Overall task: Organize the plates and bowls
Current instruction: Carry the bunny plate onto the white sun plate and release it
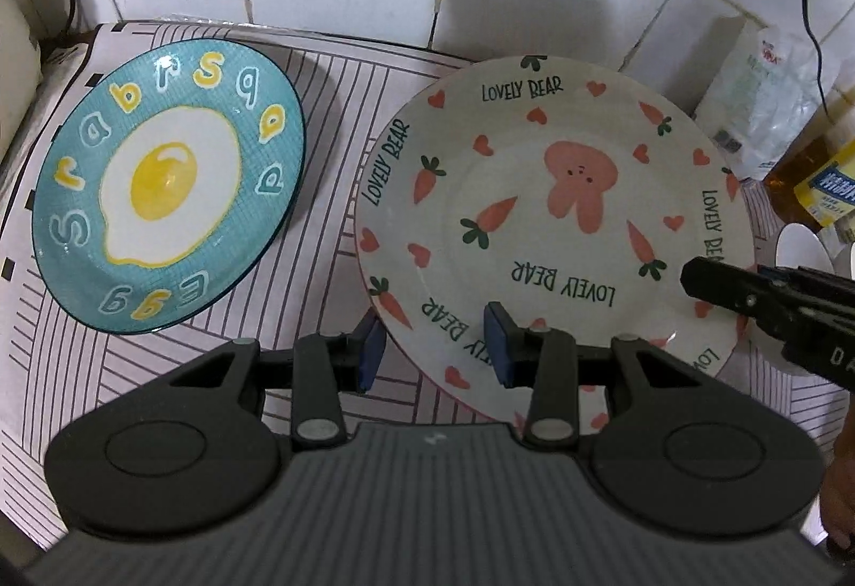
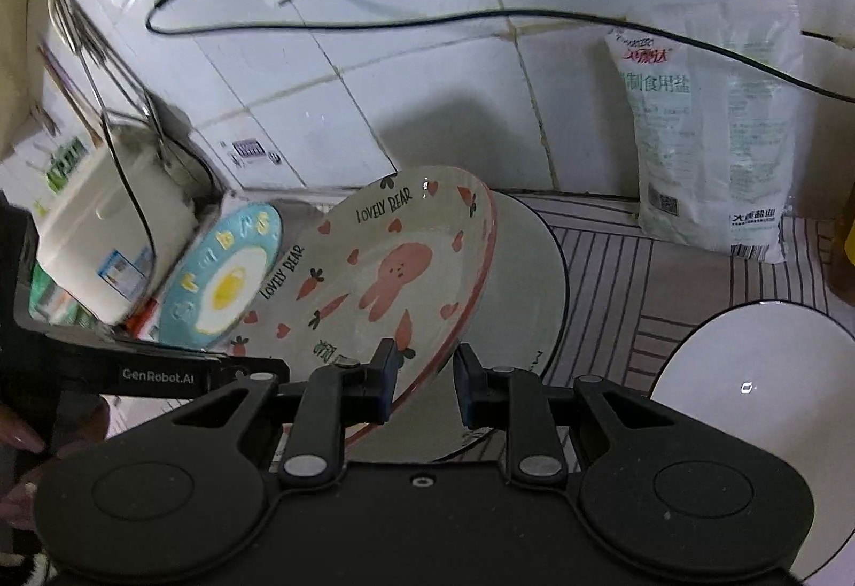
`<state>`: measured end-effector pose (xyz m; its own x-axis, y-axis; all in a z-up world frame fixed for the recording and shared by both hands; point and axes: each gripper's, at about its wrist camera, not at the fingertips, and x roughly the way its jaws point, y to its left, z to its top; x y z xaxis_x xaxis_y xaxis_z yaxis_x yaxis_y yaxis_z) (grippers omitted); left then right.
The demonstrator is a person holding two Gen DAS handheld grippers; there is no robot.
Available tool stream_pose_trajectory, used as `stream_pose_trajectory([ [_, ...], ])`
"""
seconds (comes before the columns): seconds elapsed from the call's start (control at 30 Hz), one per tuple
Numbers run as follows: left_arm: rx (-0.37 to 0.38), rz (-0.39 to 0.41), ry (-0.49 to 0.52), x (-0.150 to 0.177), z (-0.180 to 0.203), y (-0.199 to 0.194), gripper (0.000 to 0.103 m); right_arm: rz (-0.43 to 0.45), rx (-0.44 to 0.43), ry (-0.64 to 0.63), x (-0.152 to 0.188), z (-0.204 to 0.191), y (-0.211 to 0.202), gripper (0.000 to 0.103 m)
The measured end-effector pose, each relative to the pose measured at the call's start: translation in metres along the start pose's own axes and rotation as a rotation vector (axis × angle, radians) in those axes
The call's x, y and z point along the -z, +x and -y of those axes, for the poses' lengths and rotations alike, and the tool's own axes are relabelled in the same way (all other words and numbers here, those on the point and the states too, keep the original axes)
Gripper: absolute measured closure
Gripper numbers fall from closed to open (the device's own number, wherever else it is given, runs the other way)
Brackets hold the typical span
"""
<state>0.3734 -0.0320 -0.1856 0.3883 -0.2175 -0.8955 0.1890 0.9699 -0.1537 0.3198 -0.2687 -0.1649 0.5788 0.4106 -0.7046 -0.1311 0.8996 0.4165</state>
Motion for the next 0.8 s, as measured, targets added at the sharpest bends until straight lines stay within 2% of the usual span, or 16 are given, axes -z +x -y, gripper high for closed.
stream_pose_trajectory([
  [0.13, -0.020, 0.023, 0.016, -0.001, 0.006, 0.000, 0.065, -0.017, 0.004, 0.027, -0.004, 0.005, 0.006, 0.076],
  [0.27, -0.011, 0.001, 0.018, -0.006, 0.009, 0.005, 0.065, -0.019, 0.013, 0.047, -0.007, 0.011, 0.007, 0.076],
  [0.37, -0.032, -0.007, 0.040, -0.008, 0.015, 0.008, 0.065, -0.037, 0.030, 0.043, -0.007, 0.012, 0.009, 0.076],
  [0.47, -0.044, -0.027, 0.049, -0.007, 0.016, 0.011, 0.065, -0.065, 0.068, -0.013, -0.005, 0.005, 0.013, 0.075],
  [0.57, -0.057, -0.031, 0.045, -0.006, 0.016, 0.013, 0.065, -0.100, 0.114, -0.126, 0.000, -0.008, 0.019, 0.074],
  [0.73, -0.062, -0.066, 0.033, -0.006, 0.019, 0.015, 0.065, -0.122, 0.132, -0.143, -0.002, -0.013, 0.017, 0.072],
  [0.8, -0.060, -0.079, 0.024, -0.006, 0.020, 0.016, 0.067, -0.144, 0.206, -0.235, -0.001, -0.028, 0.020, 0.066],
])
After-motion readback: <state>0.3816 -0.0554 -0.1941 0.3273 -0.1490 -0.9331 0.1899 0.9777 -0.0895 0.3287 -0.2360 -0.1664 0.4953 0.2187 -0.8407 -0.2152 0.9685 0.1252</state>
